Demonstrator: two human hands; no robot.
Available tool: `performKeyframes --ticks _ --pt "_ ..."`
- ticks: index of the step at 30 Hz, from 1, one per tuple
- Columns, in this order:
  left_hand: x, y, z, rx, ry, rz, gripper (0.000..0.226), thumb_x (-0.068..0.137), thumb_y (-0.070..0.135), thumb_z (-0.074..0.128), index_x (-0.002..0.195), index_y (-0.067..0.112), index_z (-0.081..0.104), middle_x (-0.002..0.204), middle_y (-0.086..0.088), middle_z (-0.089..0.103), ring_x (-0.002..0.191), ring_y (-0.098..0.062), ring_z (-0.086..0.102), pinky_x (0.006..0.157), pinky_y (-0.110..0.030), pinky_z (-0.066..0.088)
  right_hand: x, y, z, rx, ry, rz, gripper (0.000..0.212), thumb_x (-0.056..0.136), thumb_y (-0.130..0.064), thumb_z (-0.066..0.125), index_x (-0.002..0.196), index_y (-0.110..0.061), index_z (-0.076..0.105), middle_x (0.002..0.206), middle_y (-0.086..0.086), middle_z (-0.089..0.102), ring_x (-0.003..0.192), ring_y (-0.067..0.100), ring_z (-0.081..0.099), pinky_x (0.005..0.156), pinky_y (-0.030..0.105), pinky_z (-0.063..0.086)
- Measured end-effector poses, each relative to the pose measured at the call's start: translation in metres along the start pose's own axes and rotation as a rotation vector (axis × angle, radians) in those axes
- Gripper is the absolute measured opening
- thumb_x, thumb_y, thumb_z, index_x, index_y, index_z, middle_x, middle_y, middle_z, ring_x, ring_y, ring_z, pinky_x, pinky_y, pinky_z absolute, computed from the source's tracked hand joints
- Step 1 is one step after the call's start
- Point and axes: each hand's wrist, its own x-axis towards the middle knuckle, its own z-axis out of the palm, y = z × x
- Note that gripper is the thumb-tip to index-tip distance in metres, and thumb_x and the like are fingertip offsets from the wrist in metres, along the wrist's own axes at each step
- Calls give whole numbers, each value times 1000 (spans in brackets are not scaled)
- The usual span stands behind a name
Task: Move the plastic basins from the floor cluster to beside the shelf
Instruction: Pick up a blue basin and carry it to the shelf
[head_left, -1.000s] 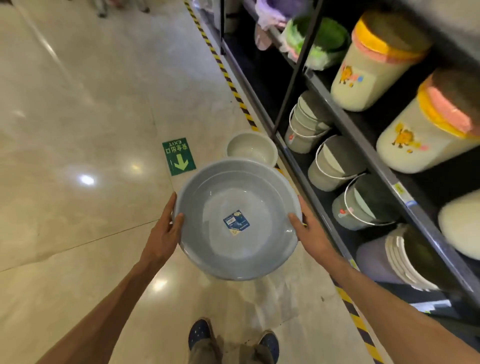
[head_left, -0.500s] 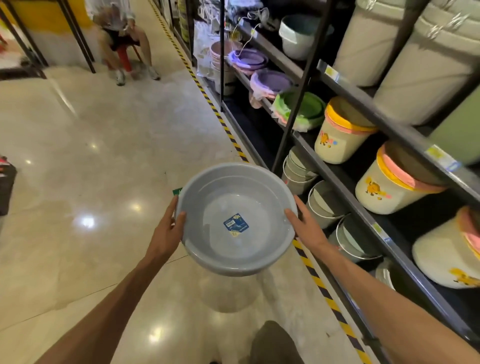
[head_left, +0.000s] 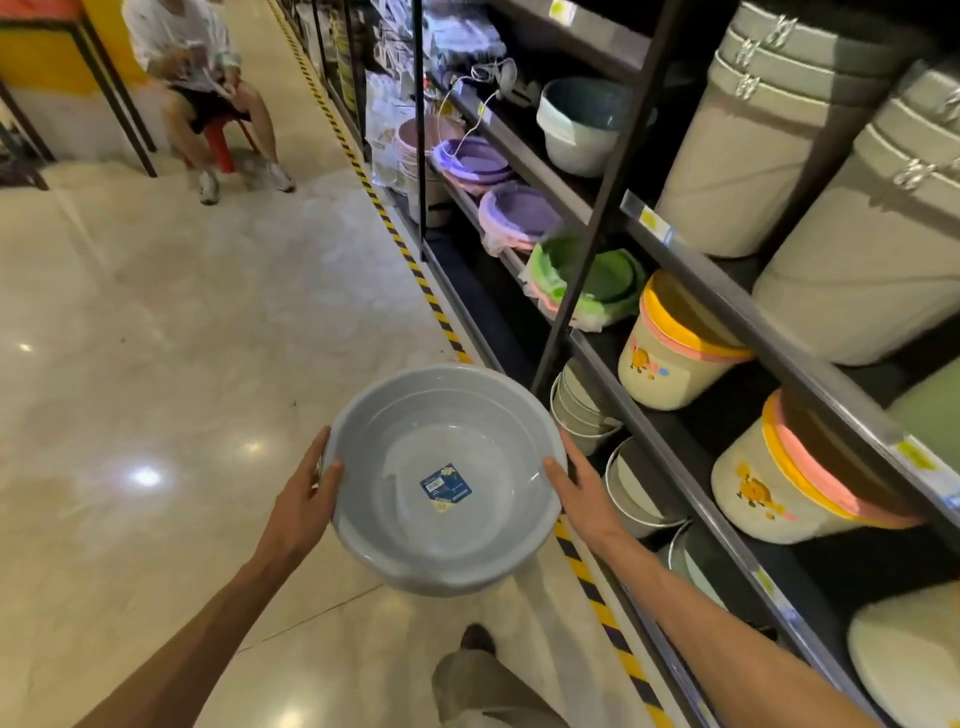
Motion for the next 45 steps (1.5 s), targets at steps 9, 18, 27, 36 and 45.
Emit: performKeyframes --ticks 9,18,27,36,45 --pt "140 47 45 13 -82 -1 68 101 63 42 161 39 22 155 -7 49 127 -35 59 104 -55 52 126 -4 -33 25 35 0 57 105 -55 56 158 -46 37 151 -6 58 136 25 60 107 62 51" --pt "308 48 74 116 -371 16 64 103 50 42 162 37 20 157 -5 47 134 -37 54 111 -59 44 202 -1 -5 112 316 195 52 106 -50 54 156 -54 36 152 -23 54 139 7 54 116 50 47" --pt "462 16 92 -5 -703 -158 65 87 51 73 142 54 37 123 -23 67 98 -25 73 79 -35 60 272 43 60 180 530 431 60 106 -54 50 161 -52 26 156 -25 42 140 10 47 117 48 45" --pt "528 -106 170 172 -800 -166 63 100 48 57 155 48 27 141 1 59 126 -26 62 99 -45 55 329 170 98 385 643 579 56 102 -46 64 153 -36 44 139 -9 67 122 21 70 91 47 64" --pt "559 -241 256 192 -840 -213 89 88 64 58 158 18 27 143 12 58 125 -2 60 96 -23 55 363 348 139 384 642 780 49 107 -9 56 146 -29 37 127 -1 67 115 22 67 77 29 63"
